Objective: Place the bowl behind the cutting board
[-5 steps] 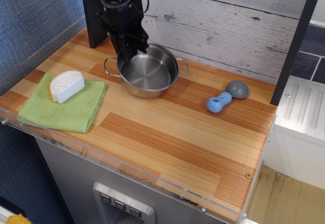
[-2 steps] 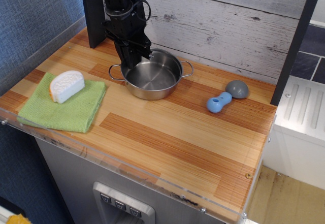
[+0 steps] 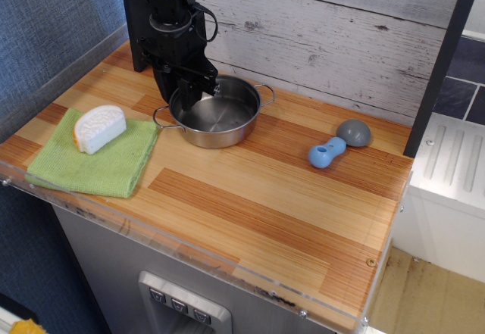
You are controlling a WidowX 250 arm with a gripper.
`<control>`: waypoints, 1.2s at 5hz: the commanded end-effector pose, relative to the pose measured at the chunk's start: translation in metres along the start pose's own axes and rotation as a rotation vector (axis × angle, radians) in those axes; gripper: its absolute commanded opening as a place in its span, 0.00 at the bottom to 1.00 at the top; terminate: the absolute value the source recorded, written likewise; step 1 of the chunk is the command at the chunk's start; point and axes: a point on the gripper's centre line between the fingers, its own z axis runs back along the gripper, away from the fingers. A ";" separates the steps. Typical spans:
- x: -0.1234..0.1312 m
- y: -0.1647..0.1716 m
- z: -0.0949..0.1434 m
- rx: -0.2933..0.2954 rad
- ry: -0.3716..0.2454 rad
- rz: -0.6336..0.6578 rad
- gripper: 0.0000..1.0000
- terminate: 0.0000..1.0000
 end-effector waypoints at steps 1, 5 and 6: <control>0.000 0.005 0.022 0.020 -0.046 -0.005 1.00 0.00; 0.000 -0.001 0.112 0.045 -0.170 -0.040 1.00 0.00; 0.000 -0.001 0.112 0.045 -0.170 -0.040 1.00 0.00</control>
